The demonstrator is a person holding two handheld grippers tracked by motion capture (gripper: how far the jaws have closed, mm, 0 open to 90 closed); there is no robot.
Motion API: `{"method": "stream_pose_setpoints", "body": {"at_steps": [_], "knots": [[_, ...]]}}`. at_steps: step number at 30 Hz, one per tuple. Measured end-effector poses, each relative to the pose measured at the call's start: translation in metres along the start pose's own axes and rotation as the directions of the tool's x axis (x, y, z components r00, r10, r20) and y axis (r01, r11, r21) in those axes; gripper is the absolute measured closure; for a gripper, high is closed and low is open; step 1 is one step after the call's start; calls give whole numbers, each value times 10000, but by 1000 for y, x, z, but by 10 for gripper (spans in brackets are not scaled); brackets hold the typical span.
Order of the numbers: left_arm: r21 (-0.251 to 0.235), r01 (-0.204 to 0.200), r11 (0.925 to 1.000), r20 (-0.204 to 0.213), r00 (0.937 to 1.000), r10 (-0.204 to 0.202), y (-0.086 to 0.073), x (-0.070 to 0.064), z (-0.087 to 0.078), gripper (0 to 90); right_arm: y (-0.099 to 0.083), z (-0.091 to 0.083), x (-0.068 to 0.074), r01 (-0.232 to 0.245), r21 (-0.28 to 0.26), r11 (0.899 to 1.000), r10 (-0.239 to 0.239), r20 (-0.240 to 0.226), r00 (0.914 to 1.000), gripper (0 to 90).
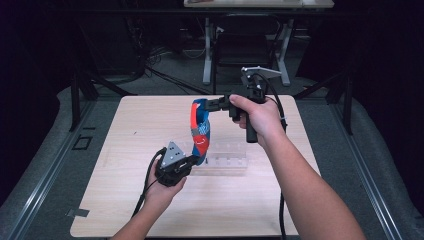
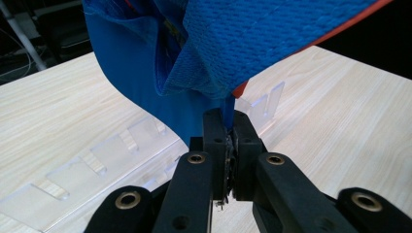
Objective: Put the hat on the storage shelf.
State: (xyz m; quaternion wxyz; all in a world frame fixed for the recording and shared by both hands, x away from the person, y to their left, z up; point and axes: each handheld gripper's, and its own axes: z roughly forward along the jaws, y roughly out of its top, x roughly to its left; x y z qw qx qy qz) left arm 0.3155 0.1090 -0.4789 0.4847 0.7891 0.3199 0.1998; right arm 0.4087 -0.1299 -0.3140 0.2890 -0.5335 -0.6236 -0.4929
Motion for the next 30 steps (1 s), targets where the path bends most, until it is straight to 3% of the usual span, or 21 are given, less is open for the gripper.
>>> {"method": "stream_pose_setpoints", "body": {"at_steps": [10, 19, 30], "knots": [[289, 67, 9996, -113, 9999, -63, -10, 1, 11, 880, 0, -1, -13, -128, 7, 9999, 128, 359, 9993, 897], [400, -34, 9992, -187, 9998, 42, -12, -1, 12, 880, 0, -1, -17, -121, -24, 9999, 122, 465, 9988, 897], [464, -29, 9989, -261, 9997, 41, -18, 0, 16, 880, -1, -4, -25, -60, -135, 9999, 72, 906, 9959, 893]]}}
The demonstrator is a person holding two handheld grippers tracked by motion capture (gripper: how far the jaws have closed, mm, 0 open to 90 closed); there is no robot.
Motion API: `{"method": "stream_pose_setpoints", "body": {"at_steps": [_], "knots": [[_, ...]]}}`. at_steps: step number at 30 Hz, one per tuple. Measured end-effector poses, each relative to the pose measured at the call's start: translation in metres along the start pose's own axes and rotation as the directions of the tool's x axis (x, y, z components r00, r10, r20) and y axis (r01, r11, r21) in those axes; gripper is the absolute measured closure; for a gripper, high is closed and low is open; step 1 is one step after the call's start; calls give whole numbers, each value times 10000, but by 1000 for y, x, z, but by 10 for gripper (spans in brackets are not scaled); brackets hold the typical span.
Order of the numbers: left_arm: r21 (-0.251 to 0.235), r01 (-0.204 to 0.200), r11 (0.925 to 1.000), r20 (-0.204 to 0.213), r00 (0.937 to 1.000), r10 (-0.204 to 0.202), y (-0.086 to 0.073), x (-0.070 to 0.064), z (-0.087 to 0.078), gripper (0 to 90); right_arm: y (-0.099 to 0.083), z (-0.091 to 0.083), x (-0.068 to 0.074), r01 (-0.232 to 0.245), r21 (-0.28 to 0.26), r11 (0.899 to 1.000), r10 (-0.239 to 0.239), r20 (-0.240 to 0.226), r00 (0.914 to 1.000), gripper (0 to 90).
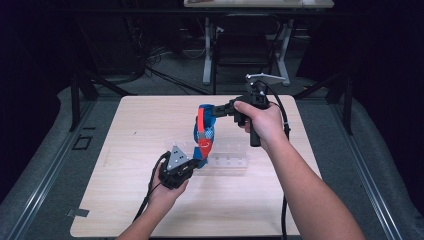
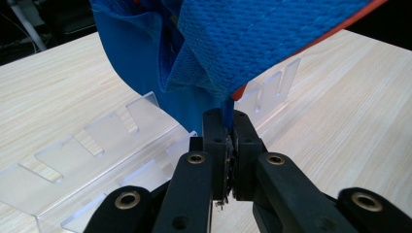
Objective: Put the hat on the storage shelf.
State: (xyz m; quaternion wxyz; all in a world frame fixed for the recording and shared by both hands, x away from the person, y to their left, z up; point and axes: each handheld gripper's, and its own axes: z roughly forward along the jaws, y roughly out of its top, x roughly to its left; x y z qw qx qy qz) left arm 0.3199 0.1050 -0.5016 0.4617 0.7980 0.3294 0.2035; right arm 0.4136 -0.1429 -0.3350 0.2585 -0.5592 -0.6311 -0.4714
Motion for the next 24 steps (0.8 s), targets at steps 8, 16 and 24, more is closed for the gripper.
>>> {"method": "stream_pose_setpoints", "body": {"at_steps": [8, 16, 24], "knots": [[151, 52, 9999, 20, 10000, -53, -5, 2, 2, 879, -1, -2, -6, -26, -54, 10000, 28, 306, 9995, 867], [195, 423, 9989, 126, 9990, -426, -11, 8, 3, 878, -1, -20, -11, 98, -643, 9979, -47, 790, 9969, 797], [202, 376, 9991, 65, 9993, -377, -12, 6, 3, 874, -3, -34, -17, 331, -749, 9966, -216, 1506, 9884, 792]]}}
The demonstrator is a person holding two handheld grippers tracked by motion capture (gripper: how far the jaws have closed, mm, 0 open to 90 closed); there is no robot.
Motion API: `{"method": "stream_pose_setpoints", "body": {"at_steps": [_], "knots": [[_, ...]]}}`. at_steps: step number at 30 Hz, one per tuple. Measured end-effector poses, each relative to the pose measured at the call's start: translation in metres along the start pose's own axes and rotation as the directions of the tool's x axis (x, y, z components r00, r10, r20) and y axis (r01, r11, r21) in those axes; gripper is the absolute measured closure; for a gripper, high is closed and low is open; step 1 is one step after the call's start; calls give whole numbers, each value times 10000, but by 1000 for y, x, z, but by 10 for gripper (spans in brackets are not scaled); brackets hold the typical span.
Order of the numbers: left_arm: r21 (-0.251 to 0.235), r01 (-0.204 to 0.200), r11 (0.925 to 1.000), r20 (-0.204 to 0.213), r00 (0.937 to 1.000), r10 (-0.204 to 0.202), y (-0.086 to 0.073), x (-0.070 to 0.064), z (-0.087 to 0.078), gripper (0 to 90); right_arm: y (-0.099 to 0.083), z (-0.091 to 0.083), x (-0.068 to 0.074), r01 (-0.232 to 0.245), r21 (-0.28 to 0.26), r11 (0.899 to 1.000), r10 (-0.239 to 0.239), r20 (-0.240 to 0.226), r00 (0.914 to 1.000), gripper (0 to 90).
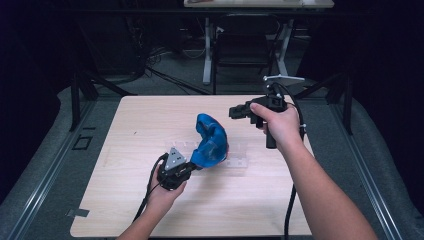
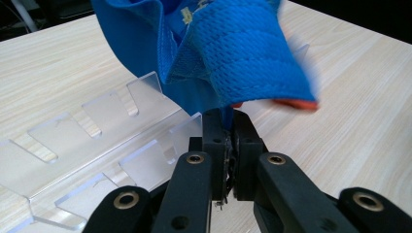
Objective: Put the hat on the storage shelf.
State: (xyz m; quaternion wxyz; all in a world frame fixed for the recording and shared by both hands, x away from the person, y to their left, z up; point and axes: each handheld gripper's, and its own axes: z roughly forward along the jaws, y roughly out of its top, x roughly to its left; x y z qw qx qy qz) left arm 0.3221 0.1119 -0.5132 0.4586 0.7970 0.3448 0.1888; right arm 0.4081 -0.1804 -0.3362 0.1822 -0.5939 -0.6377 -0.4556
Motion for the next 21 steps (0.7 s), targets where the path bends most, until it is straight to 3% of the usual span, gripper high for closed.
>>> {"method": "stream_pose_setpoints", "body": {"at_steps": [8, 15, 21], "knots": [[103, 218, 9997, -140, 9997, -216, -3, 4, -1, 847, -2, -10, -5, 213, -147, 9997, -206, 454, 9988, 778], [228, 312, 9993, -304, 9991, -305, -8, 9, -2, 819, -2, -13, -9, 191, -79, 9998, -187, 542, 9984, 771], [187, 532, 9984, -399, 9978, -525, -14, 13, -7, 689, -5, -16, -12, 258, -48, 9997, -254, 769, 9967, 766]]}}
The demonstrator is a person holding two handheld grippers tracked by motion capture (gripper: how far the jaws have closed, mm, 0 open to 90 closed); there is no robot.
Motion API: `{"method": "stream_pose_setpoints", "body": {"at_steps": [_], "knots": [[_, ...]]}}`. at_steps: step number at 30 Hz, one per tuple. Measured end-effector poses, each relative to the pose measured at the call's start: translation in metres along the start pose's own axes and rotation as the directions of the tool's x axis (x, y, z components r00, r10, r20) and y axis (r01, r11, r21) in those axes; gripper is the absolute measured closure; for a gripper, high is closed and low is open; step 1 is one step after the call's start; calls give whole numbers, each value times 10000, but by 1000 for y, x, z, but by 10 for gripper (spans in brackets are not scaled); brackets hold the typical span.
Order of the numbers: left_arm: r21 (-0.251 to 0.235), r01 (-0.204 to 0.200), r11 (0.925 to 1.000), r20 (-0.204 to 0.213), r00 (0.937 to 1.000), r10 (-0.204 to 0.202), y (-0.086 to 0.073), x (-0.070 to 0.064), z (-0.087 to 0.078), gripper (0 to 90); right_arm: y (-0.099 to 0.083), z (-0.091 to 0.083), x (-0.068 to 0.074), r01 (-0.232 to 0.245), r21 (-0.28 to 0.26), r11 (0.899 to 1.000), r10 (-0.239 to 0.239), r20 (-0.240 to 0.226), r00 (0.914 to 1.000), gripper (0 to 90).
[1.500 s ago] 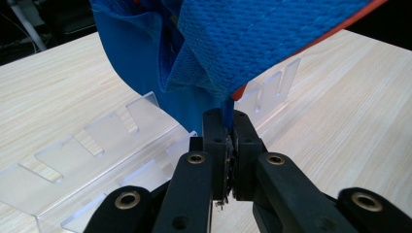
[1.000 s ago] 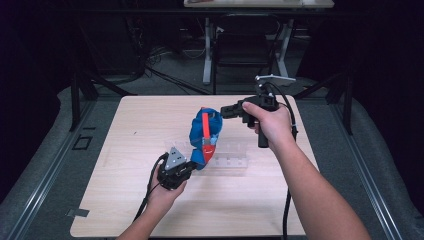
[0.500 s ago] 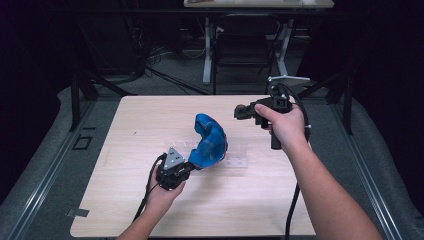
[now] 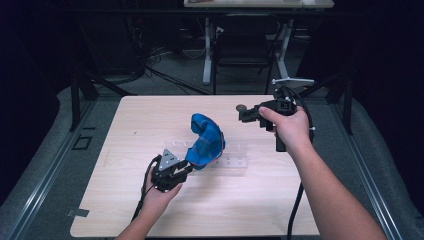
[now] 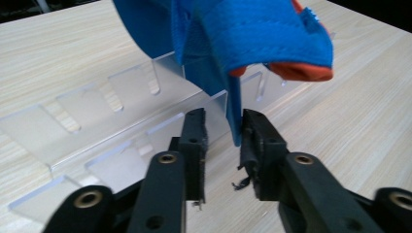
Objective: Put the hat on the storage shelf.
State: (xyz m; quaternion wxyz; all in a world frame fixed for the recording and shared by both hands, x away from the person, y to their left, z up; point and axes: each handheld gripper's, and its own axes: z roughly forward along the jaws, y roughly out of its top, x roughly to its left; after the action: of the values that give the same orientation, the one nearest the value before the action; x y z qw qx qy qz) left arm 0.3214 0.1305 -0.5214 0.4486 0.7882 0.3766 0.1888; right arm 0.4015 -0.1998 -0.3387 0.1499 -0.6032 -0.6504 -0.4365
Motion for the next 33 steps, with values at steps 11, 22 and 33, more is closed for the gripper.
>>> {"method": "stream_pose_setpoints", "body": {"at_steps": [11, 22, 33], "knots": [[-59, 464, 9989, 248, 9986, -463, -8, 12, -20, 467, -6, -9, -2, 237, 32, 9997, -238, 653, 9976, 692], [-206, 819, 9964, 260, 9963, -813, -25, 26, -49, 411, -18, -11, -7, 1127, -74, 9936, -1105, 1442, 9834, 544], [-350, 1786, 9833, -173, 9837, -1793, -45, 48, -70, 396, -42, -22, -19, 1799, -511, 9824, -1641, 2257, 9603, 435]]}}
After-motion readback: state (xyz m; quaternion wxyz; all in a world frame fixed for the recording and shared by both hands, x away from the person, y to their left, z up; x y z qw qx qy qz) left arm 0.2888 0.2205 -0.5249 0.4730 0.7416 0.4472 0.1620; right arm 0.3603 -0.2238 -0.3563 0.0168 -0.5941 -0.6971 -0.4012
